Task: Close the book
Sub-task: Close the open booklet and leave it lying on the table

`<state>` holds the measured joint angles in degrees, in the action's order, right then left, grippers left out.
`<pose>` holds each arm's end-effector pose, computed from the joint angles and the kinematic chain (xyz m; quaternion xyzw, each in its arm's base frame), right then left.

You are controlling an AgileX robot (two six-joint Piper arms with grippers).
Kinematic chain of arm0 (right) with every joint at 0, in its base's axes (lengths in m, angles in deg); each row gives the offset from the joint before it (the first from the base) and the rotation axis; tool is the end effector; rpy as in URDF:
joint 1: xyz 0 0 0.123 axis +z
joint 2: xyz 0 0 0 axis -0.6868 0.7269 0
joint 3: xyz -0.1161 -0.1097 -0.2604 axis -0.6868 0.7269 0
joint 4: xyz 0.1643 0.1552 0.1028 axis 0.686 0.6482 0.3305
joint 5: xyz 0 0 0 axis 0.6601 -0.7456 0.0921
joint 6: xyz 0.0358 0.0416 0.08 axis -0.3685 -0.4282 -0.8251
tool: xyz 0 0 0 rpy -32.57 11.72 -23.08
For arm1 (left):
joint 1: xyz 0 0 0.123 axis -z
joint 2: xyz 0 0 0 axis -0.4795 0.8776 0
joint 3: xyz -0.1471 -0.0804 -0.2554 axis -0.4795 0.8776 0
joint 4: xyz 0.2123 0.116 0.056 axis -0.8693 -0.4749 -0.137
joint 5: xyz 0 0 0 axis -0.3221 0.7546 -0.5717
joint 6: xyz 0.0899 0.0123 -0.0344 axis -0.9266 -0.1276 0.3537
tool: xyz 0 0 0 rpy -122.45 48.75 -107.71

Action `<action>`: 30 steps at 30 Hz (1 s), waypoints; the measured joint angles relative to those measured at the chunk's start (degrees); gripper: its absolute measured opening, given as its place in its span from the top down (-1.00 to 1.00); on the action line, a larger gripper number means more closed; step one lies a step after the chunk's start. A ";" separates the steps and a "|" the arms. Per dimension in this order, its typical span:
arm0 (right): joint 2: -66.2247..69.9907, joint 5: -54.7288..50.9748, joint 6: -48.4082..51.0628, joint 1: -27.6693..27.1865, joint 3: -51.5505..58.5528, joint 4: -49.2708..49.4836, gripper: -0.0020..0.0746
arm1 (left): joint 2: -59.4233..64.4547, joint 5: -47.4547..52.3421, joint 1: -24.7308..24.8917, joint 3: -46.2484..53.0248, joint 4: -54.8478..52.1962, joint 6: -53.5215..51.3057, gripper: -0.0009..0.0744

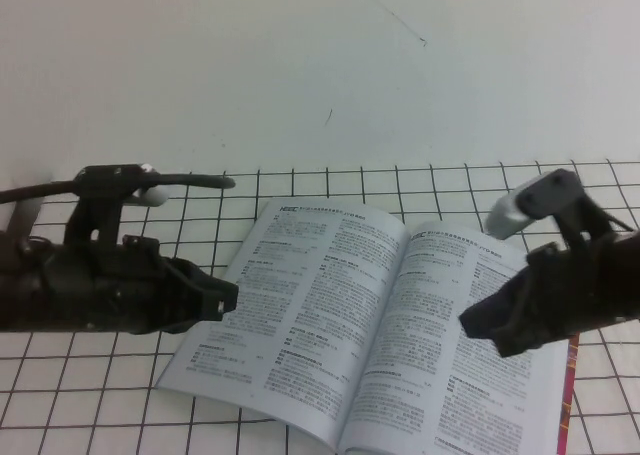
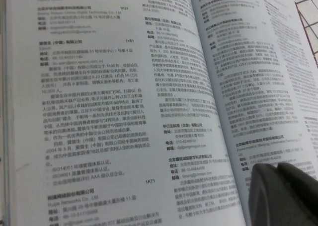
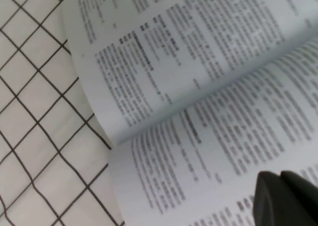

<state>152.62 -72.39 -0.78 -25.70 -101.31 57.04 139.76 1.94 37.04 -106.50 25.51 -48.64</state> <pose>0.2642 0.1308 0.2438 -0.3140 0.8780 0.2359 0.2734 0.2434 -0.0876 0.2814 0.1286 0.8874 -0.2943 0.3306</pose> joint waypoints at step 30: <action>27.52 0.21 -9.70 6.09 -12.33 -10.17 0.95 | 28.59 -19.55 1.54 -12.73 2.54 -4.43 0.99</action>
<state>180.14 -72.18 -10.47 -19.61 -113.64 46.88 168.34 -17.62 38.58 -119.22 28.05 -53.07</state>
